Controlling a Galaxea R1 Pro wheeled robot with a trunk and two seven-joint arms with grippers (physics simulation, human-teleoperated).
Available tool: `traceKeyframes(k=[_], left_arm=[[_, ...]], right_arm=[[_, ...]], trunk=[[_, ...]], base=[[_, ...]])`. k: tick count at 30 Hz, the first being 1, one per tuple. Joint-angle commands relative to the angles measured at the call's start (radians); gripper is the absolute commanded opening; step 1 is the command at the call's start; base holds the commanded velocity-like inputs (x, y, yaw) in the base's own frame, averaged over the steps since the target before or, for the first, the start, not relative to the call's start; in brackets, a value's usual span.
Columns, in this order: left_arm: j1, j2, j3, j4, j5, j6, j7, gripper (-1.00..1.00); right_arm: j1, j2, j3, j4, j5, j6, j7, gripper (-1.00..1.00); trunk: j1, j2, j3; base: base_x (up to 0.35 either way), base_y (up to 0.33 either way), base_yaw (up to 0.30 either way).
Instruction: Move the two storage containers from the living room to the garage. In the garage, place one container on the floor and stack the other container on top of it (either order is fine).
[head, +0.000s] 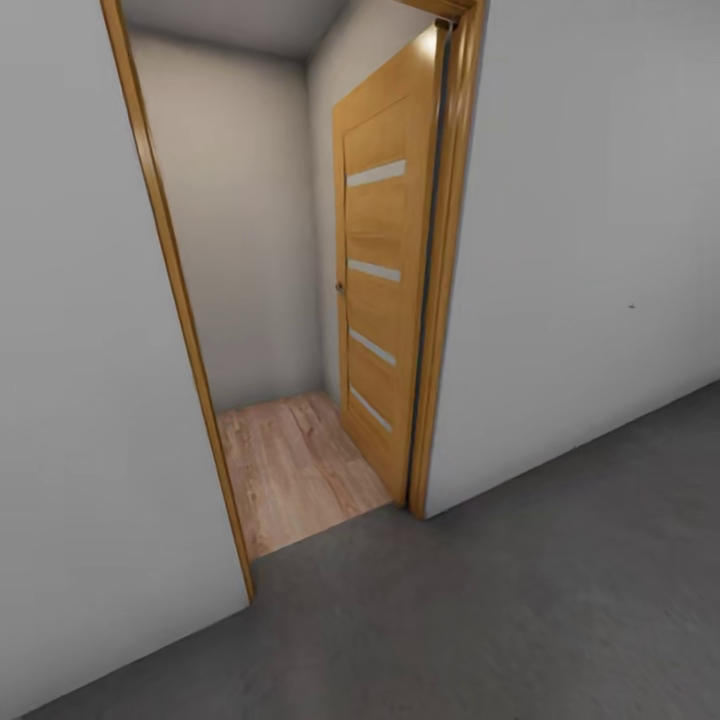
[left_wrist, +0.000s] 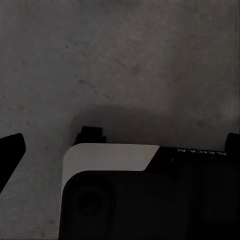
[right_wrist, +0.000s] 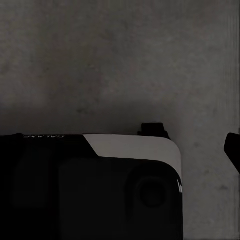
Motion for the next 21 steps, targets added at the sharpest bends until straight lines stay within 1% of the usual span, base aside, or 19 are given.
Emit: traceKeyframes(k=[1,7,21], left_arm=[[-0.001,0.0,0.006,0.0,0.007,-0.001,-0.004,1.0],[0.0,0.002,0.006,-0.001,0.007,-0.001,-0.004,1.0],[-0.001,0.002,0.006,-0.001,0.007,0.0,-0.004,1.0]], right_arm=[[-0.001,0.001,0.006,0.003,-0.01,-0.005,0.006,1.0],[-0.001,0.001,0.006,0.003,-0.01,-0.005,0.006,1.0],[-0.001,0.001,0.006,0.003,-0.01,-0.005,0.006,1.0]], trunk=[[0.0,-0.001,-0.001],[0.0,-0.001,-0.001],[0.0,-0.001,-0.001]], base=[[0.265,-0.151,0.0],[0.286,-0.113,0.0],[0.316,-0.008,0.0]])
